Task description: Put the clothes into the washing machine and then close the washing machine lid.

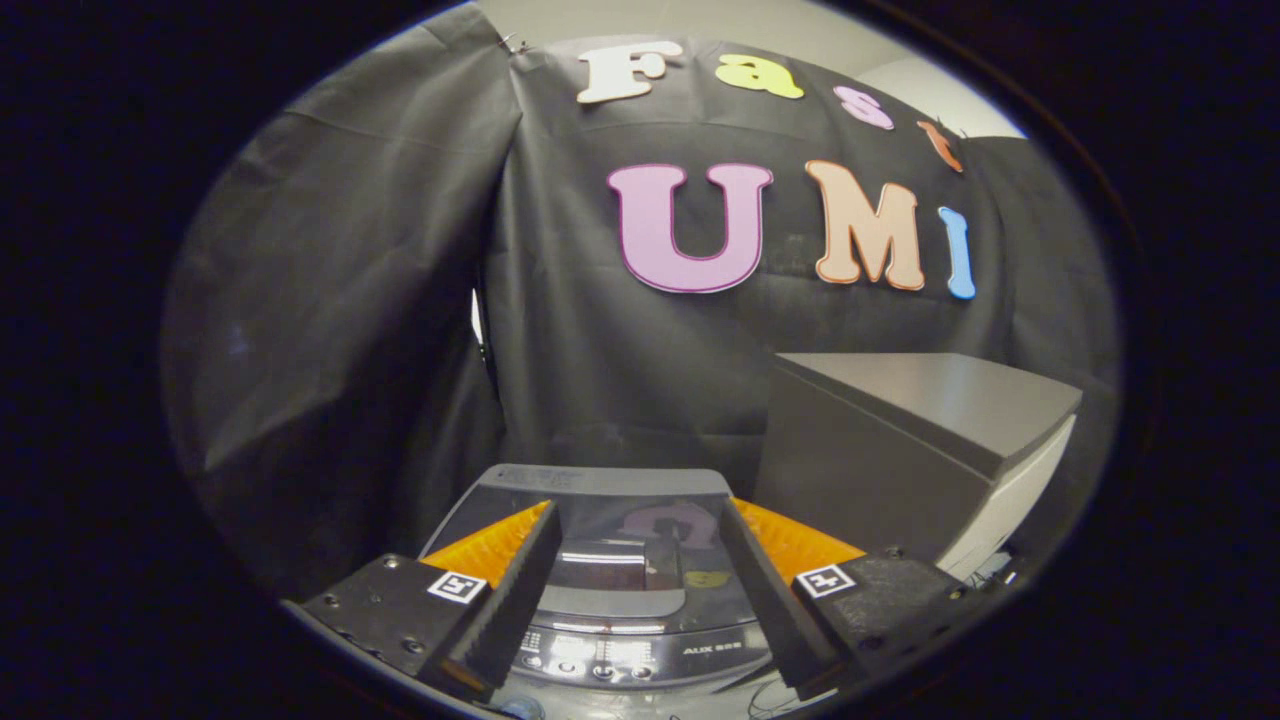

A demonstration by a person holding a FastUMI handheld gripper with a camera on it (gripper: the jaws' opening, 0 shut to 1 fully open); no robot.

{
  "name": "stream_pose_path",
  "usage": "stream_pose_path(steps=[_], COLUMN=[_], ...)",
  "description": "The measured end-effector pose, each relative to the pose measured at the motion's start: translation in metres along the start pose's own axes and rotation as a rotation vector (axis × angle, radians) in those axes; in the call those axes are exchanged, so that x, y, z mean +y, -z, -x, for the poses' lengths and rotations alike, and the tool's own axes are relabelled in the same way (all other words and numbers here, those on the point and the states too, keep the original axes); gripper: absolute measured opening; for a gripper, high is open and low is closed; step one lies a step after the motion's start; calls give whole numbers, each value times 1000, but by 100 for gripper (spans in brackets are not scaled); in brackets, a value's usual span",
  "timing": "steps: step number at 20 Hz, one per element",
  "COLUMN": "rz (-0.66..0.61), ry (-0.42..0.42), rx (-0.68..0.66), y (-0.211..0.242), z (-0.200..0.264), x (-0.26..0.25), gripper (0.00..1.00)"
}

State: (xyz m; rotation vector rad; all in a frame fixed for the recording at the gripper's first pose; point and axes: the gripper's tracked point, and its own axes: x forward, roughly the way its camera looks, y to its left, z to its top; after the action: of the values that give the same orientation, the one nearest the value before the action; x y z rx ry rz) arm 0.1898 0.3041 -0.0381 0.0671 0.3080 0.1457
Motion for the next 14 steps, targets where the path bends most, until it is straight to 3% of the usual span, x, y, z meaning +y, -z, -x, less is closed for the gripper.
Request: stream_pose_path(steps=[4,14], rz=[14,61], ry=[-27,-51], rx=[-29,-242], y=[-22,-76], z=[35,139], x=[-17,-63], gripper=[97,96])
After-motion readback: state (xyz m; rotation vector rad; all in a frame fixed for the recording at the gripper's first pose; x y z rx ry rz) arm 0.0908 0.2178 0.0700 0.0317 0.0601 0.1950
